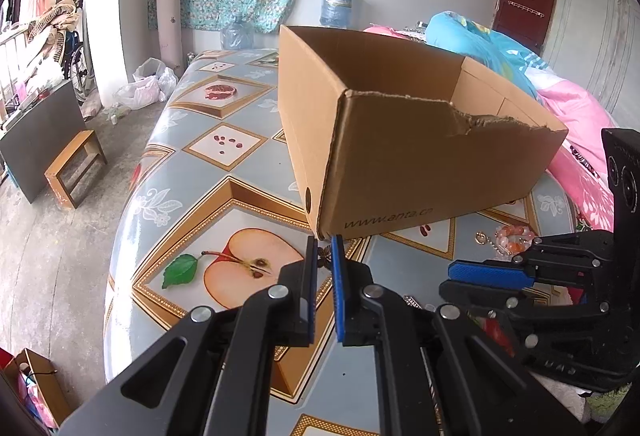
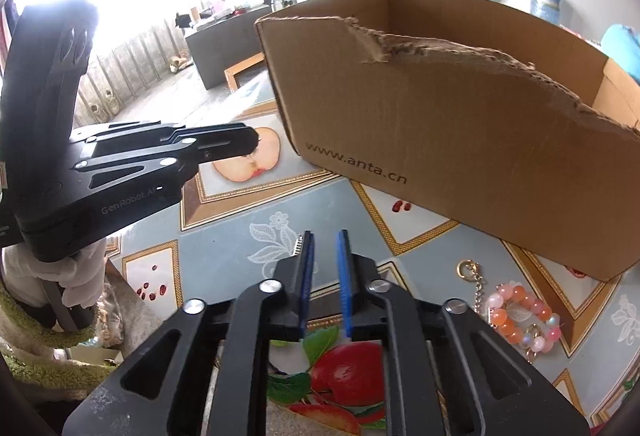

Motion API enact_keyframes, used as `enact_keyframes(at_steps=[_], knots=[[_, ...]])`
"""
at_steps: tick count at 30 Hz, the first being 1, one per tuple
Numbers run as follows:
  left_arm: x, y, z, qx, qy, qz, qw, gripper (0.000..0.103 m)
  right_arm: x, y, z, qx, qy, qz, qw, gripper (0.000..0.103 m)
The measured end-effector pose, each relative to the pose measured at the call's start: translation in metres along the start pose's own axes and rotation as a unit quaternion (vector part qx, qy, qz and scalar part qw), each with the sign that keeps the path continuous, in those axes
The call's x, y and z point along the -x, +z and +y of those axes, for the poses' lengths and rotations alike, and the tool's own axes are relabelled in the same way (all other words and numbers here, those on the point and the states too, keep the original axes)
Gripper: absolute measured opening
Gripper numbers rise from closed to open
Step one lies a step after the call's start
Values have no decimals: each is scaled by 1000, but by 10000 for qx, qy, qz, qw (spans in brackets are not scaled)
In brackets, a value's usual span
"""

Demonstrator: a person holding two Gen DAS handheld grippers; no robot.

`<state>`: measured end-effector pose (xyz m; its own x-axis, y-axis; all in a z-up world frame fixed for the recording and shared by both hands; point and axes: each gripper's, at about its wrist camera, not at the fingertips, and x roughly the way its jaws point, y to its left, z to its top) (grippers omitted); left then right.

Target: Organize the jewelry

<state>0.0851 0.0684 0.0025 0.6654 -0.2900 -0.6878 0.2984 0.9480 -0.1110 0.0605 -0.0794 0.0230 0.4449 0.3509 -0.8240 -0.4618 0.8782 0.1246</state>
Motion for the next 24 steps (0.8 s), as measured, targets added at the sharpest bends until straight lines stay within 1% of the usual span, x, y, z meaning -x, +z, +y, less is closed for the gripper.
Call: enact_keyframes(at_steps=[1, 3, 4, 5, 6, 7, 10, 18, 24], knots=[[0, 0, 0, 3, -2, 2, 10000, 6, -3, 1, 8, 122, -10, -13, 9999, 30], [1, -1, 0, 1, -2, 2, 10000, 6, -13, 2, 22, 374, -132, 70, 9992, 30], [1, -1, 0, 2, -2, 3, 10000, 6, -20, 0, 27, 505, -313, 160, 9981, 23], [1, -1, 0, 6, -3, 4, 10000, 6, -23, -2, 30, 605, -419, 127, 9972, 14], [1, -1, 0, 13, -5, 3, 10000, 6, -23, -1, 31, 586, -390, 135, 9974, 6], [1, -1, 0, 17, -3, 6, 10000, 6, -23, 1, 30, 501, -386, 180, 9978, 4], [1, -1, 1, 24, -12, 3, 10000, 6, -21, 4, 21, 328, -520, 175, 9980, 3], [-4, 1, 5, 42, -88, -2, 10000, 6, -6, 0, -13, -412, -376, 235, 9982, 2], [-4, 1, 4, 21, -83, 9, 10000, 6, 2, 0, -20, -564, -342, 198, 9976, 0]])
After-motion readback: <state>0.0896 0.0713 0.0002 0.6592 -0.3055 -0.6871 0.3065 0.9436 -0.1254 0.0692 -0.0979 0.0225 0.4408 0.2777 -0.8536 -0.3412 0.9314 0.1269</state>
